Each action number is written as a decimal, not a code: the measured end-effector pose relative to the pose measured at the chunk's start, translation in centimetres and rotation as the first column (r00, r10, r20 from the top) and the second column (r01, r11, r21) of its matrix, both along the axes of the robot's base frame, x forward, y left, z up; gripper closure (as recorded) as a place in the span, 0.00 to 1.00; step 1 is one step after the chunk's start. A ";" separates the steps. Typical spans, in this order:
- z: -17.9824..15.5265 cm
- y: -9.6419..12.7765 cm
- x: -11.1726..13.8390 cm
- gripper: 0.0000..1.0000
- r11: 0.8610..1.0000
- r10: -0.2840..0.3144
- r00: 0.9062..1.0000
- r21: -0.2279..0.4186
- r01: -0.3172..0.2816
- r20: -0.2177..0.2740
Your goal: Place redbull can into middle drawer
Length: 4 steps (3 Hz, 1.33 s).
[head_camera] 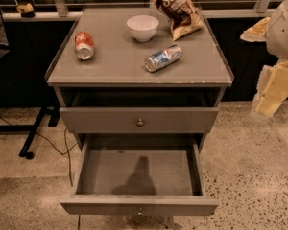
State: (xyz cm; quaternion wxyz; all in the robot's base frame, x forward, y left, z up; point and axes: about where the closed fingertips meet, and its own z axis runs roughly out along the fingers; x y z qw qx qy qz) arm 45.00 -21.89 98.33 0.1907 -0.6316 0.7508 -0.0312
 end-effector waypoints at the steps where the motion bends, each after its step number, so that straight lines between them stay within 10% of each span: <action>1: -0.8 -0.1 2.5 0.00 0.992 0.127 0.992 0.002 -0.127 -0.002; 4: -5.4 3.4 9.1 0.00 0.933 0.357 0.933 0.074 -0.353 -0.051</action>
Offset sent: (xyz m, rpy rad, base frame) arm 0.0747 0.0144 -0.0520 0.0509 0.0825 0.3578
